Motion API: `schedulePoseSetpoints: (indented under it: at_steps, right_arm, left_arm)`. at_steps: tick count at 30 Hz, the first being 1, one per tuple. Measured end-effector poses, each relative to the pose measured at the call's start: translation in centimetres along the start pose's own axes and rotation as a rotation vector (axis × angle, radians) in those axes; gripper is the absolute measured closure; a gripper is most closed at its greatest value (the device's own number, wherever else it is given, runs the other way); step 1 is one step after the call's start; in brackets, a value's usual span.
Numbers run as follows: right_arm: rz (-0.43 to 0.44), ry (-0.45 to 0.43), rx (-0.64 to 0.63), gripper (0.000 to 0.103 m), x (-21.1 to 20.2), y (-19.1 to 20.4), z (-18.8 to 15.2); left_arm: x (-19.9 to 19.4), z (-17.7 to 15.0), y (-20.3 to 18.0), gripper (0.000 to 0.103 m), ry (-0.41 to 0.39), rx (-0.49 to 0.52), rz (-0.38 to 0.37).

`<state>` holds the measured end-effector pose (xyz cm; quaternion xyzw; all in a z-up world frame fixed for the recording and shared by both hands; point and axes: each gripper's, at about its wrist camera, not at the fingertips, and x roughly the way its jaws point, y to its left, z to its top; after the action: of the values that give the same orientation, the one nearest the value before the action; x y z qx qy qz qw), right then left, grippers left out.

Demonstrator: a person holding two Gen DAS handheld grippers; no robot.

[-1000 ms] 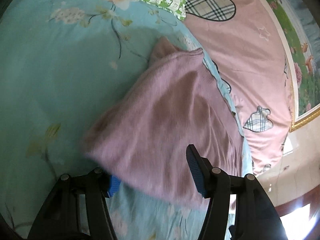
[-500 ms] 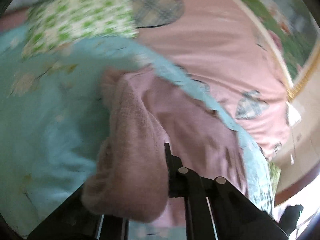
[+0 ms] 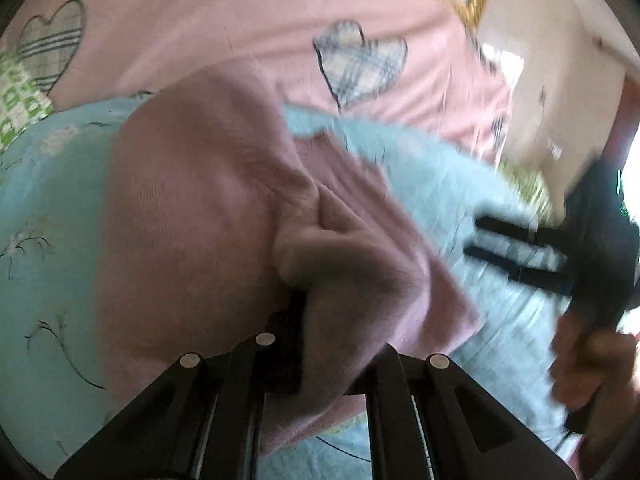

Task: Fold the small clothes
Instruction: 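Grasp the folded sweater edge with the left tool and lift it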

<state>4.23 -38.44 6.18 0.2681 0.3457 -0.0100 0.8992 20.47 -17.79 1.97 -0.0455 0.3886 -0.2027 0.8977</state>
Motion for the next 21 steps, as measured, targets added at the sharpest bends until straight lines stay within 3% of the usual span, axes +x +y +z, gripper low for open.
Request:
schedulePoseSetpoints:
  at_steps: [3,9,15,17,18,21]
  right_arm:
    - [0.020,0.047,-0.007,0.042,2.4,0.2,1.2]
    - [0.097,0.163,-0.032,0.040,8.9,1.9,3.2]
    - [0.179,0.268,-0.001,0.042,15.8,3.0,4.6]
    - [0.189,0.289,-0.016,0.077,17.3,3.7,4.9]
    - [0.178,0.296,-0.023,0.084,17.8,4.1,5.2]
    - [0.208,0.256,-0.054,0.087,16.1,5.5,6.3]
  left_arm:
    - [0.3,-0.6,-0.4,0.097,-0.007,0.012,0.011]
    - [-1.3,-0.4,1.4,0.097,-0.031,-0.051,-0.043]
    - [-2.2,-0.2,0.8,0.097,-0.040,-0.029,-0.041]
    - [-2.3,-0.1,0.6,0.097,-0.037,-0.017,-0.035]
    - [-2.5,0.1,0.3,0.097,-0.041,-0.006,-0.034]
    - [-3.9,1.2,-1.1,0.097,-0.078,0.025,-0.054]
